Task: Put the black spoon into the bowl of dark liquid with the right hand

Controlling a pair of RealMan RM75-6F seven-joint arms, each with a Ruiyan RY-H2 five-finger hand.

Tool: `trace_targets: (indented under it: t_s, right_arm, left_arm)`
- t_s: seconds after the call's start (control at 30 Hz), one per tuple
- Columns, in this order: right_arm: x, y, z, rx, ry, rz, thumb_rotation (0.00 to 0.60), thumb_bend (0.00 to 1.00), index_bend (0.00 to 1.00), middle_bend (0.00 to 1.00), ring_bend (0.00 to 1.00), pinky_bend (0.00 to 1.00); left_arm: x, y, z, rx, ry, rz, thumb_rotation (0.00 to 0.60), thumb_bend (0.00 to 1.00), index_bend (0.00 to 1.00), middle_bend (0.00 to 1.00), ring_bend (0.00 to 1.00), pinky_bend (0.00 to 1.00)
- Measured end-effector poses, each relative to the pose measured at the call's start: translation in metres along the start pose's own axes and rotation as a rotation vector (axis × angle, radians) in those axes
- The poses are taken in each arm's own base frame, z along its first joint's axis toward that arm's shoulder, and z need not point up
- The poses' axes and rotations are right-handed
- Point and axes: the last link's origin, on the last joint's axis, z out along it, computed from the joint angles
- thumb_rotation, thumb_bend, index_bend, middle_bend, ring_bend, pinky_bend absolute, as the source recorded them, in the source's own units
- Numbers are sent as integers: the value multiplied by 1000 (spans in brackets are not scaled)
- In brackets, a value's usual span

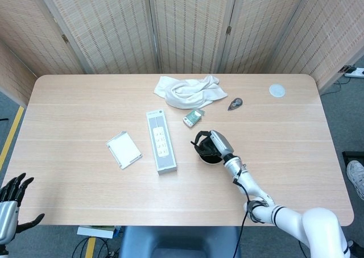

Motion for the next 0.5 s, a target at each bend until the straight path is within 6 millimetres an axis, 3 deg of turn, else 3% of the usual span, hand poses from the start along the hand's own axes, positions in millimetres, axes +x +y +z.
trace_targets:
  t_s: [0.5]
  right_arm:
    - [6, 21, -14, 2, -5, -9, 600, 473, 744, 954, 1000, 1000]
  left_arm:
    - [-1, 2, 0, -4, -3, 0, 600, 170, 147, 75, 86, 162]
